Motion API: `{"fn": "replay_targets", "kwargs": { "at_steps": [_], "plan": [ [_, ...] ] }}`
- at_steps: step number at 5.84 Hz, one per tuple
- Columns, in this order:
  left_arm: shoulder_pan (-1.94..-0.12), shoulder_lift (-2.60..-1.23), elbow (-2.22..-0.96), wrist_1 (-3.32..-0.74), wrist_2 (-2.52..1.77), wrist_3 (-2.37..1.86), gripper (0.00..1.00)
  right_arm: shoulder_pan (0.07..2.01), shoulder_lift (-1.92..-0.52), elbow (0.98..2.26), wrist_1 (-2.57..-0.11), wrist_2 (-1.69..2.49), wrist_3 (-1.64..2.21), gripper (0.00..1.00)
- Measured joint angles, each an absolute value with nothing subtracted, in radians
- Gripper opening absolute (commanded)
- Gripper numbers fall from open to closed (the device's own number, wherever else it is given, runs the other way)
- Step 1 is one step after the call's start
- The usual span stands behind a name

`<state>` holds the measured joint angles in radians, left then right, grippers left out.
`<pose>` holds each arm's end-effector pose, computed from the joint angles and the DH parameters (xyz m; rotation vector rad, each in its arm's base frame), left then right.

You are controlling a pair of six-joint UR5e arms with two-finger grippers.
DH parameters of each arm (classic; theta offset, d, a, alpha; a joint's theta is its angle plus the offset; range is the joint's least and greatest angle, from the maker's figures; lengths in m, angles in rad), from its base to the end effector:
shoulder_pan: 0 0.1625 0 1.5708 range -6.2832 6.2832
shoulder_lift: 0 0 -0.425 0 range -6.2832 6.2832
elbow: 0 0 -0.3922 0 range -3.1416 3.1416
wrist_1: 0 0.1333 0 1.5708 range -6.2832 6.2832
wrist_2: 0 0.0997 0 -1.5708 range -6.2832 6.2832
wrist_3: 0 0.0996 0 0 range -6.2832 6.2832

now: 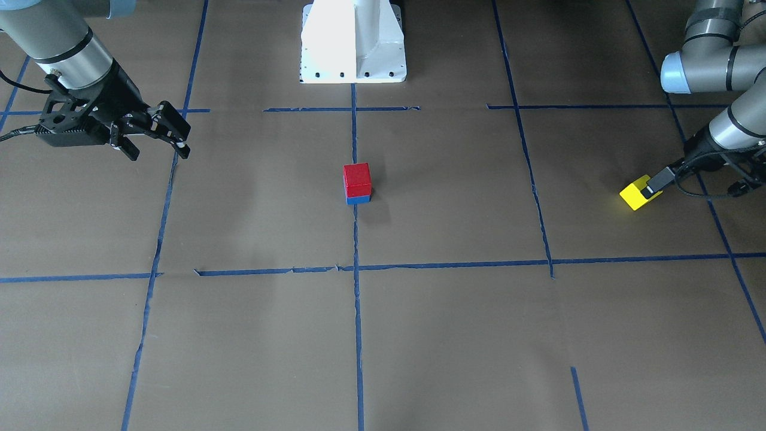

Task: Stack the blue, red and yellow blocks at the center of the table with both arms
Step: 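Lower the left gripper onto the yellow cube and grasp it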

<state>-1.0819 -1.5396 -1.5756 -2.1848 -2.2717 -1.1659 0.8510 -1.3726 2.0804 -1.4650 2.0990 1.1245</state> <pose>0.1757 -0.4774 0.6057 -0.1205 0.8805 -0.4265 -0.2755 -0.4403 0.3108 0.0825 -0.9331 0.1599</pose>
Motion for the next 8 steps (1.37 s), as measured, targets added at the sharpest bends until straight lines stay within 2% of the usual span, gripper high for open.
{"fn": "replay_targets", "kwargs": {
  "at_steps": [4,6,7,8],
  "plan": [
    [-1.029,-1.543,-1.550,-2.186,-2.262,-1.207,0.98,0.850,-1.379,2.076,-1.465,2.097,1.122,1.00],
    [-1.013,-1.543,-1.536,-2.186,-2.261,-1.207,0.20,0.848,-1.379,2.073,-1.465,2.096,1.121,1.00],
    [-1.010,-1.544,-1.532,-2.185,-2.261,-1.206,0.00,0.847,-1.379,2.072,-1.465,2.096,1.121,1.00],
    [-1.010,-1.545,-1.542,-2.183,-2.265,-1.207,0.00,0.846,-1.379,2.071,-1.465,2.096,1.121,1.00]
  ]
}}
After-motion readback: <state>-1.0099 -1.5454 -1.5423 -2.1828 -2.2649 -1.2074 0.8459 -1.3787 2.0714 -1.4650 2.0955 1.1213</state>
